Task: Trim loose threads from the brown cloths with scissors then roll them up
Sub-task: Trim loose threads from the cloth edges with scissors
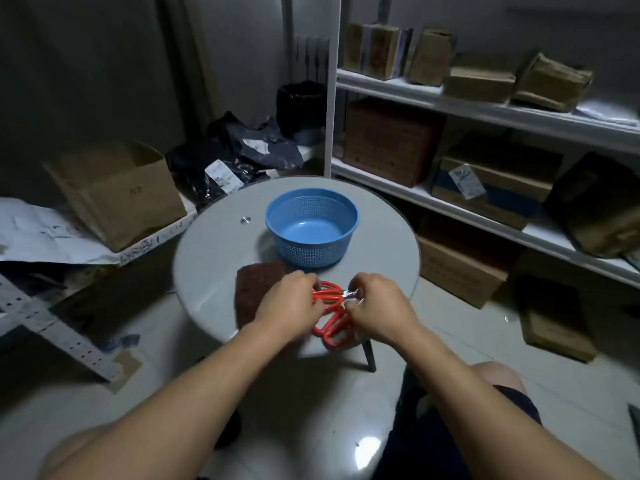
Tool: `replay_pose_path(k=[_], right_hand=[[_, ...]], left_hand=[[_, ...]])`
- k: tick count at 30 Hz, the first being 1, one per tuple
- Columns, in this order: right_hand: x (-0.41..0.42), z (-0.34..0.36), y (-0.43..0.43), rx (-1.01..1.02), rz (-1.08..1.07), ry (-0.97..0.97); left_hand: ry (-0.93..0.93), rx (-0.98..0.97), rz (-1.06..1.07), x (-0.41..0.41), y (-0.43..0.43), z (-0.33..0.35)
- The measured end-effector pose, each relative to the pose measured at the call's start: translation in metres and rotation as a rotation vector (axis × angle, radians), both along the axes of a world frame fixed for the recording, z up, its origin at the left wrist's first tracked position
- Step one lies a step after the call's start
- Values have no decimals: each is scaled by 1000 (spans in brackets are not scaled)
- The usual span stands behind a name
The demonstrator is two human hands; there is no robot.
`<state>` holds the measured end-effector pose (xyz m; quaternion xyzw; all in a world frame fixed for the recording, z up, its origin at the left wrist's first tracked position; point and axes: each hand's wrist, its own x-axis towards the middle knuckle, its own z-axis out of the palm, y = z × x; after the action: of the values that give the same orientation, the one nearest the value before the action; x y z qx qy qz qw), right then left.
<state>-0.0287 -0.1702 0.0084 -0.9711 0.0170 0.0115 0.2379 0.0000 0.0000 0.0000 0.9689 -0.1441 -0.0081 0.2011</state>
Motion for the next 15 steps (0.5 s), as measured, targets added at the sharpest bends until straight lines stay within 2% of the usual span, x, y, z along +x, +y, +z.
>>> replay_pose_path(k=[5, 9, 15], right_hand=[[-10, -31, -8, 129, -157, 51], [-8, -39, -7, 192, -168, 32], [-4, -39, -6, 210, -171, 34]], left_hand=[[7, 56, -25, 12, -18, -20], [30, 146, -76, 25, -24, -26], [128, 169, -109, 37, -28, -28]])
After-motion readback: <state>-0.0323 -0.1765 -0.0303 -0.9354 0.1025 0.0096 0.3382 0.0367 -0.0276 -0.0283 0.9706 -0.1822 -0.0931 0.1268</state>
